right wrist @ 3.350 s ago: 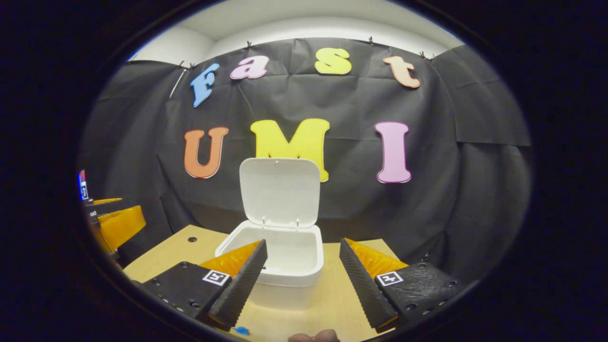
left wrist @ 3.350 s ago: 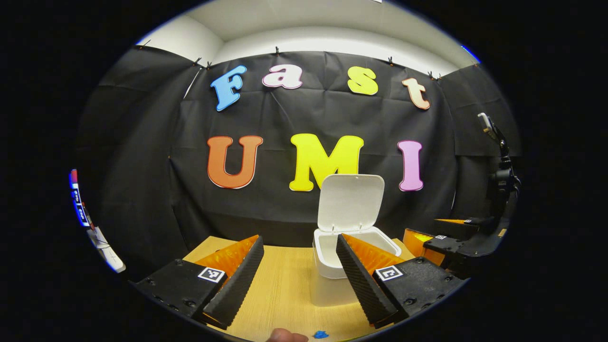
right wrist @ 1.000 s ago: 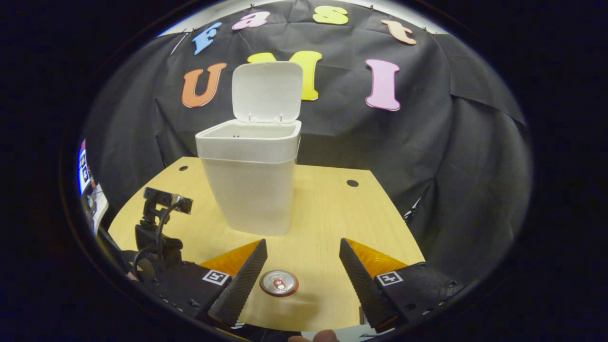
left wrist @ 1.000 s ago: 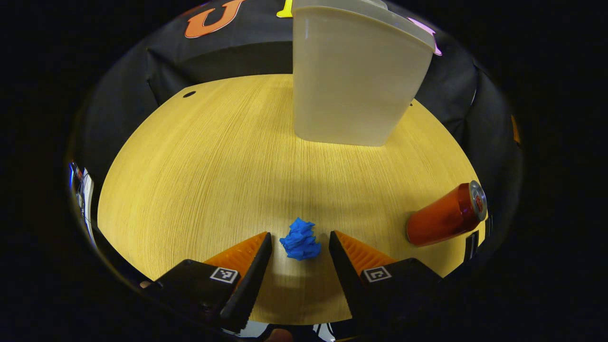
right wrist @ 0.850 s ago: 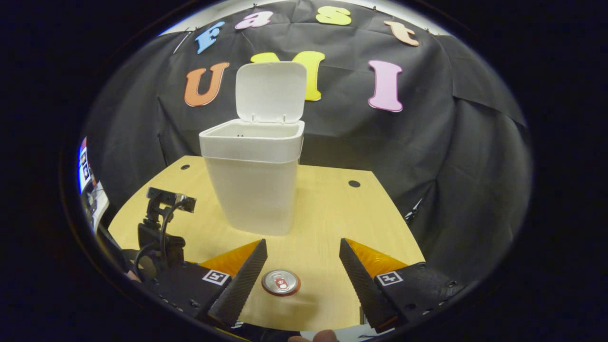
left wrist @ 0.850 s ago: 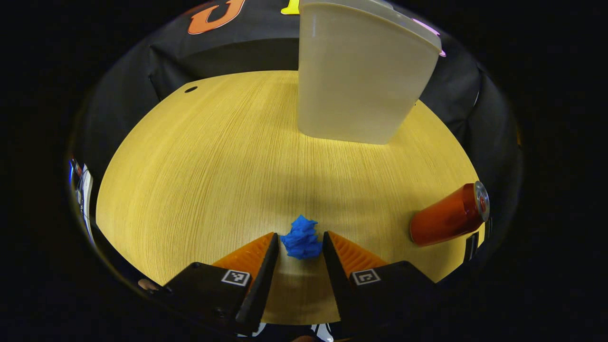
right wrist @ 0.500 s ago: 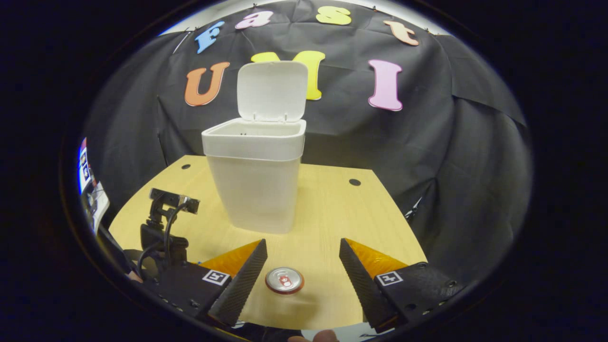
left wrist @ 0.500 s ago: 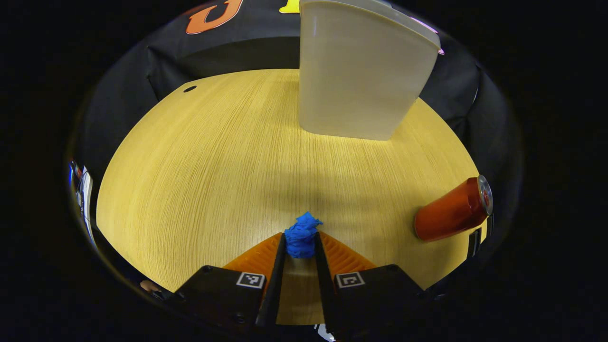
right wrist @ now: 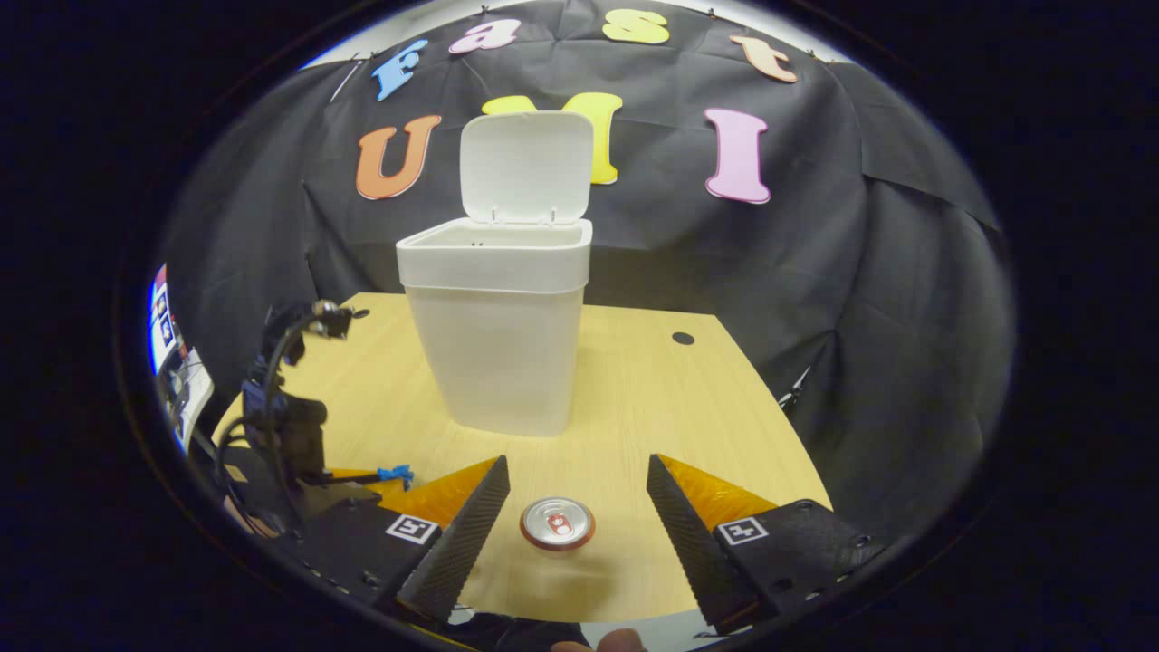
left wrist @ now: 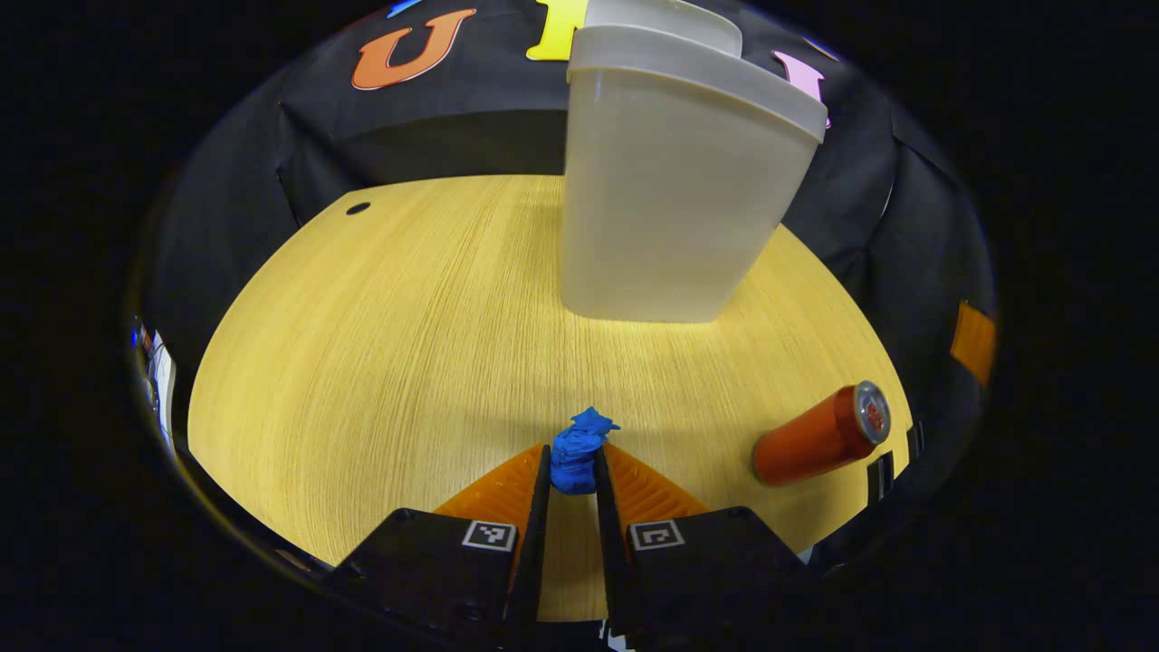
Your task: Press the lid of the desktop garbage bin to open it, pick up the crumpled paper on the desktop and throw it into the bin, then pick up the pop can on the desktop and drop it into the bin, and finally close the garbage bin lid.
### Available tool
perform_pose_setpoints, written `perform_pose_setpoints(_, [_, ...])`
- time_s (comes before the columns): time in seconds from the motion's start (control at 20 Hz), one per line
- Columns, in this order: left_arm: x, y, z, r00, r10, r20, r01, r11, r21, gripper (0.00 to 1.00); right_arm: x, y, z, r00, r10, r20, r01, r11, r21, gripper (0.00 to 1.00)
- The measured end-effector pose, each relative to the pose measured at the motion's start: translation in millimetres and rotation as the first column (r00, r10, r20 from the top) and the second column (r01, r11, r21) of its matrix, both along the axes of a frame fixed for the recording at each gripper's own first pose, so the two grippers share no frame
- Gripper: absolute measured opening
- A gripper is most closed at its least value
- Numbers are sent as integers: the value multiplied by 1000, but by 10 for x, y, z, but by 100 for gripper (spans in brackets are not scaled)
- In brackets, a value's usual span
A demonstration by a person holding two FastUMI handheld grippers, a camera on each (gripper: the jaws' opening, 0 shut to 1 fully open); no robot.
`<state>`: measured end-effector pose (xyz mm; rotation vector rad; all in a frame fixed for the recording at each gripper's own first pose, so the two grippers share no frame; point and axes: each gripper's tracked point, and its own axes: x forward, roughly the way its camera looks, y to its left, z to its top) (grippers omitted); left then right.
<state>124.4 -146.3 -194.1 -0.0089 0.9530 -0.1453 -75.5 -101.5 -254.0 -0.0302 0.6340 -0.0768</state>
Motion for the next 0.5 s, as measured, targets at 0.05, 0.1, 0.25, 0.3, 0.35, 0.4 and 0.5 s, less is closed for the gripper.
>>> perform_pose_setpoints(0.05, [193,-32,210,1000,-3,18,3,1000,-2,31,-17,17,-31,1000,2,-6,-2,1000,6,96])
perform_pose_setpoints(0.1, [394,-66,431,999,-3,39,4,1000,-6,31,-23,40,-65,1000,3,-13,-3,1000,13,96])
perform_pose_setpoints(0.25, [1052,-153,1148,993,-3,115,4,1000,-11,31,-65,80,-180,999,16,-29,-15,1000,21,96])
perform_pose_setpoints(0.3, [1272,-191,1390,991,-6,133,8,1000,-14,31,-64,92,-225,999,18,-36,-17,1000,23,96])
perform_pose_setpoints(0.35, [1499,-217,1641,988,-6,156,8,1000,-13,31,-78,96,-292,999,16,-47,-15,999,31,96])
perform_pose_setpoints(0.4, [1732,-241,1899,983,-10,185,12,1000,-7,31,-89,97,-348,998,10,-58,-7,999,42,96])
perform_pose_setpoints(0.5, [2200,-277,2409,968,-18,249,16,1000,13,31,-101,75,-453,997,-7,-74,10,999,47,96])
